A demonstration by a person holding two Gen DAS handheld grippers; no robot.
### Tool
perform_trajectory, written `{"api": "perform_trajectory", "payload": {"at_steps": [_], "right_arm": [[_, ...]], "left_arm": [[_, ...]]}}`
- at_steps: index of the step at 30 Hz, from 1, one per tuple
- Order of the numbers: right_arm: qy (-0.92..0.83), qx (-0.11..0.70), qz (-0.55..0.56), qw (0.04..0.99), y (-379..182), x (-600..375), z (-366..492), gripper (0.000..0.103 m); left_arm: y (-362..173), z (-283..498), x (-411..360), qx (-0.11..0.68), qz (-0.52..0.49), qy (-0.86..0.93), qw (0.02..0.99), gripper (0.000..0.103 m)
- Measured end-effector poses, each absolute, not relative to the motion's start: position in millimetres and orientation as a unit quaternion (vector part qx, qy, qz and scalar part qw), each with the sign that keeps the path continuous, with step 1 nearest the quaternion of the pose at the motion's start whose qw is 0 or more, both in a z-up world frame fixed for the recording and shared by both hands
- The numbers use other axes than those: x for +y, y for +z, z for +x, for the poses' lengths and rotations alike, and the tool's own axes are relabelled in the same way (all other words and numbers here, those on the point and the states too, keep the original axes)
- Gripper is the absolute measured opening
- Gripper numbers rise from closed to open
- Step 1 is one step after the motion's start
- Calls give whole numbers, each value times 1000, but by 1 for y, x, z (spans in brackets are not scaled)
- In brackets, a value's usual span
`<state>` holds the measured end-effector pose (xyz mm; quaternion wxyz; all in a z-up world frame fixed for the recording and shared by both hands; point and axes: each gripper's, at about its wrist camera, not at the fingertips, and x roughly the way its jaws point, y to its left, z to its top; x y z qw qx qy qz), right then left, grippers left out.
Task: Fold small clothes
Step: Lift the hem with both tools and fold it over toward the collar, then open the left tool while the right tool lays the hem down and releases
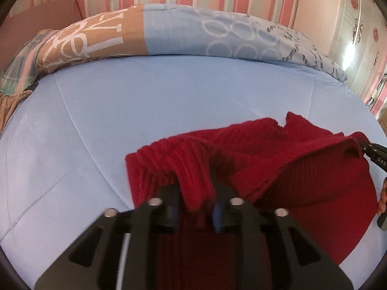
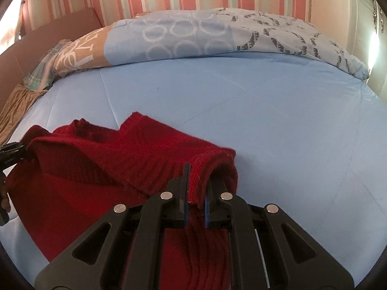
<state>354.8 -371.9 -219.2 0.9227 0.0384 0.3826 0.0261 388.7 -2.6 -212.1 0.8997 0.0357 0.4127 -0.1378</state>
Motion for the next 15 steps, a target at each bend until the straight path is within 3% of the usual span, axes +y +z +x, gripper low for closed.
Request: {"api": "perform_trajectory", "payload": {"at_steps": [1,2,6,8,11,12,13,15], "right_arm": [[25,382,43,923,-217,-373,358,9],[25,383,53,922,-214,-377,363,9],[15,396,89,914,-212,-386,380,10],[13,412,97,906,-218,-387,386,16],[37,411,129,902,-218,-390,381,42],[44,406,138,903,-215,-391,378,61],[40,392,143,908,-209,-393,371,88],[23,365,134,921,-198,-394,359,98]], "left_arm": [[-205,388,2,407,38,-126,904,61],[-197,386,7,397,40,-113,910,79],[-163,376,41,359,36,-80,929,82],[-157,375,53,356,32,-70,931,82],[-160,374,59,370,30,-74,925,82],[-162,372,58,375,34,-78,923,82],[-168,369,51,382,46,-87,919,82],[-178,366,36,389,66,-97,914,82]]}}
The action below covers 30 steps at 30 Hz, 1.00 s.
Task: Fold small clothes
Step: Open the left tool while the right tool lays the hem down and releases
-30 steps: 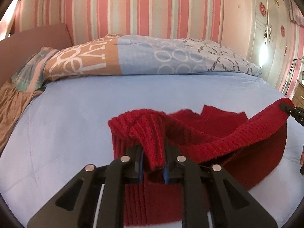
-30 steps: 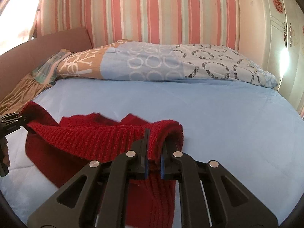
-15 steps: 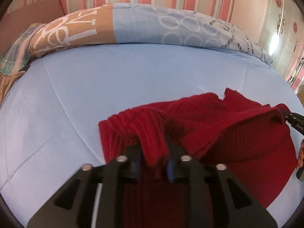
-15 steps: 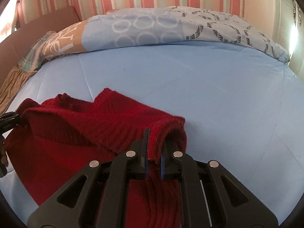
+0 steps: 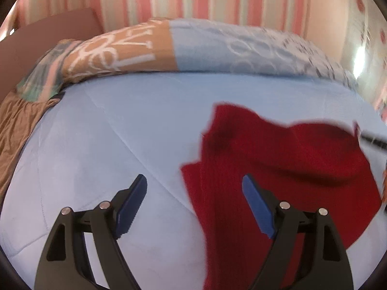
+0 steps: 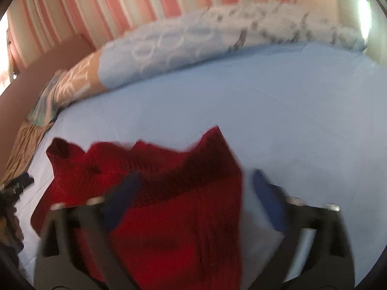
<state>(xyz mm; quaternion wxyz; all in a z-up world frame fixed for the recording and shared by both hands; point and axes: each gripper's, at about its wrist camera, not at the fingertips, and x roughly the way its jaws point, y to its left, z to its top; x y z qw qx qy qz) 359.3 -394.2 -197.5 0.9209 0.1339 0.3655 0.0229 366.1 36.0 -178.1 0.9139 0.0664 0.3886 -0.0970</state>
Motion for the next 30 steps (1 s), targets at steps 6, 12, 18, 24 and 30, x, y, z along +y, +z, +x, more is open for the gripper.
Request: {"api": "perform_trajectory", "payload": {"at_steps": [6,12,18,24,30], "right_arm": [[15,368,46,929,-187,-386,352,98],[95,385,-54,916,-198,-347,383,87],[100,434,-84,892,-230,-342,421,53],[78,430,-101,894,-245,-332,421,4],[70,427,-85,897,-242,-340,426,1]], "left_arm": [[-218,358,-19,410,135,-129,893,82],[-234,360,-18,419,127,-124,890,82],[-227,372,-6,417,107,-105,896,82],[-220,398,-15,417,91,-120,896,82],[-210,432,-35,410,104,-139,895,82]]}}
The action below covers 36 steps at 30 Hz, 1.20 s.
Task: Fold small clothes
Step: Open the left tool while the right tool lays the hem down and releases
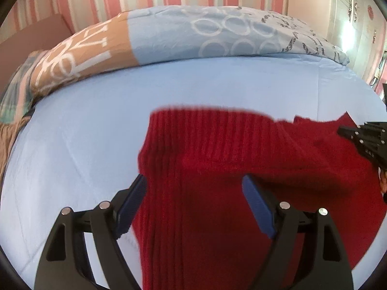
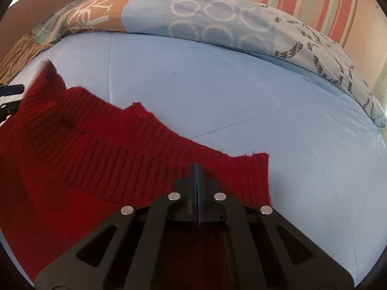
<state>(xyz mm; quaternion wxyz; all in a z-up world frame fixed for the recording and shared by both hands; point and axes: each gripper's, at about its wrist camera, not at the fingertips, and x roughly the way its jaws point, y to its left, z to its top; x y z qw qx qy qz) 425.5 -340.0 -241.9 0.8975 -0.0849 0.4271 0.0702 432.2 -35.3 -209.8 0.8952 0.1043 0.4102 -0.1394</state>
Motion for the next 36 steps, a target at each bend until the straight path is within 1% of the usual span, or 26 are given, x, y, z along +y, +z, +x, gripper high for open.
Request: {"api": "perform_trajectory", "payload": {"at_steps": [3,4,5,6,7,8,9,10,11,12,13,14,16,22,28,31,35,36], "right_arm": [[66,441,-56,893,-239,-350,428,1],[69,447,-42,891,-237,-354,428,8],[67,446,-39,892,-233,-356,425,18],[63,442,-43,894,-230,-356,423,54],[60,442,-47,894,-227,-356,420,80],[59,455,-51,887,-226,-355,421,83],[59,463,-51,883,-227,-354,422,79],[62,474,-50,877,-228,-352,423,68],[65,486,-48,870,-231,-349,424,58],[62,494,-47,866,-233,-347,425,43],[58,502,-43,862,-236,-344,427,35],[55,507,-41,859,-240,-341,427,32],[48,510,-40,858,-243,-337,427,10],[26,479,4,877,-231,-348,422,7],[-14,398,60,915,-190,-377,412,7],[-21,416,83,905,-202,-392,426,7],[-15,463,70,883,-236,-388,438,8],[-10,467,70,881,-240,-387,437,10]], "left_arm": [[-216,450,-46,412,121,-146,891,82],[-218,454,-48,415,124,-147,889,82],[-220,456,-49,418,126,-148,888,82],[-221,458,-50,419,129,-149,886,82],[-222,459,-51,420,131,-150,885,82],[-222,459,-51,421,131,-151,885,82],[-222,460,-50,423,130,-151,884,82],[-222,460,-50,424,130,-152,883,82],[-222,461,-50,425,132,-151,883,83],[-221,461,-50,426,134,-149,882,83],[-221,461,-51,427,136,-148,882,83],[-221,461,-53,426,141,-146,882,83],[-220,461,-56,425,148,-142,882,83],[-216,462,-60,415,164,-140,884,83],[-204,464,-57,398,154,-130,895,83],[-205,471,-55,403,147,-124,895,83],[-216,475,-54,411,154,-114,891,83],[-218,475,-53,412,153,-114,891,83]]}}
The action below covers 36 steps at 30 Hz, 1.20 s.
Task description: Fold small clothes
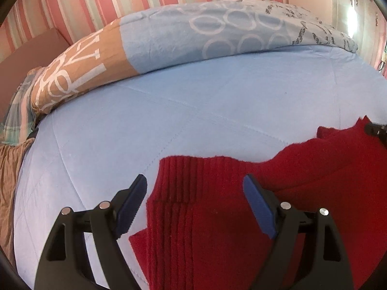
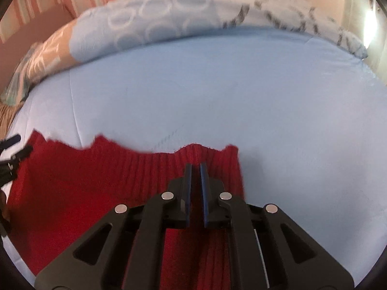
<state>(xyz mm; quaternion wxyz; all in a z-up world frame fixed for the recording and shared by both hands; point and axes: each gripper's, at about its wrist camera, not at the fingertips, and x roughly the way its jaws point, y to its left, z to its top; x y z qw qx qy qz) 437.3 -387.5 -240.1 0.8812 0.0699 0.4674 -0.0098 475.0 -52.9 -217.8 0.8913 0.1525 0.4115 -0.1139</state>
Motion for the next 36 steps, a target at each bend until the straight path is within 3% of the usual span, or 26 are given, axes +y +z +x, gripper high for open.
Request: {"api": "perform_trajectory", "payload": {"at_steps": [2,3,4,10,16,22,27,29,30,31,36], "right_arm": [[-2,461,64,885,-239,-384,430,17],[10,456,68,887,-235,-384,426,38],[22,446,71,892,-229,-384,419,51],[25,414,38,909,-196,-366,351,69],[33,435,17,899,-220,-338,289,70],[12,480,6,877,-257,-340,285,69],[16,483,34,875,-257,-347,287,69],[36,460,52,886,-240,-348,275,76],[41,450,62,890,-234,-349,268,88],[37,438,67,896,-227,-352,259,92],[13,441,87,893,-230,-365,243,91]], "left_arm": [[-216,471,-49,412,150,-110,892,83],[-213,467,-48,410,150,-111,893,83],[-211,463,-47,408,152,-112,893,83],[-202,409,-30,400,155,-123,895,83],[-223,363,-11,434,134,-120,883,83],[-245,350,12,461,86,-114,876,88],[-247,337,21,464,58,-95,879,91],[-234,325,24,447,61,-88,888,90],[-227,321,29,440,59,-88,892,91],[-220,312,37,435,45,-92,894,94],[-225,308,66,464,-38,-111,878,96]]}}
